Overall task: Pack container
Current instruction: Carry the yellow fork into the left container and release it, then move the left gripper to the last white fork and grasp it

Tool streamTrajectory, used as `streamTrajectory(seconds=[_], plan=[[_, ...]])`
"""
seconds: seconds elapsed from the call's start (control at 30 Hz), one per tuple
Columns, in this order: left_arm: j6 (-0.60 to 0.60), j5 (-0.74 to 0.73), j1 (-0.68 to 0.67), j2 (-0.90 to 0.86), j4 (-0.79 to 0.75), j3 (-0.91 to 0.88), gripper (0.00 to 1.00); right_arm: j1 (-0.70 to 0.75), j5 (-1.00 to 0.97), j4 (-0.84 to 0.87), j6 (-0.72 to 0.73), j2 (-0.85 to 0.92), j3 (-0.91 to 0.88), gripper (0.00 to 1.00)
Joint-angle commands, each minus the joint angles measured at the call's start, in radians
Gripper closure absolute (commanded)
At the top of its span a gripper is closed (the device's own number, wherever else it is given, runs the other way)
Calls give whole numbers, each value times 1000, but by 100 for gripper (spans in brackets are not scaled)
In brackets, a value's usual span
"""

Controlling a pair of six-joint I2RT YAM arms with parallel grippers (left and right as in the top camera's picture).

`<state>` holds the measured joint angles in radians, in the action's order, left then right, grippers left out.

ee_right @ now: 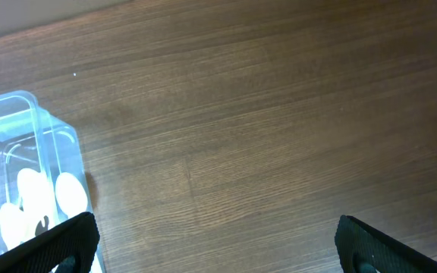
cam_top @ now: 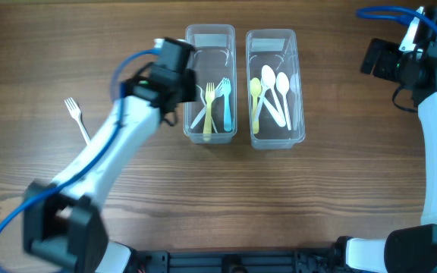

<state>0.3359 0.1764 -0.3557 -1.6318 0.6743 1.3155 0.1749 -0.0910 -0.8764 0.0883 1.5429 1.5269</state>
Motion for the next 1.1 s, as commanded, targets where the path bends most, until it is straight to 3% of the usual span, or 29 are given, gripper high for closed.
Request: streamTrajectory(seconds=[0.0, 0.23, 0.5, 0.77, 1.07], plan=[[72, 150, 122, 108, 100, 29, 51, 2, -14, 1, -7, 5, 3, 0], [119, 138, 356, 144, 242, 29, 46, 2, -14, 1, -6, 6, 3, 0], [121, 92, 534, 86, 258, 23, 48, 2, -14, 1, -7, 6, 3, 0], [99, 73, 574, -53, 250, 23, 51, 2, -14, 1, -6, 5, 3, 0], [61, 19, 603, -227, 178, 23, 46, 2, -14, 1, -6, 6, 3, 0]])
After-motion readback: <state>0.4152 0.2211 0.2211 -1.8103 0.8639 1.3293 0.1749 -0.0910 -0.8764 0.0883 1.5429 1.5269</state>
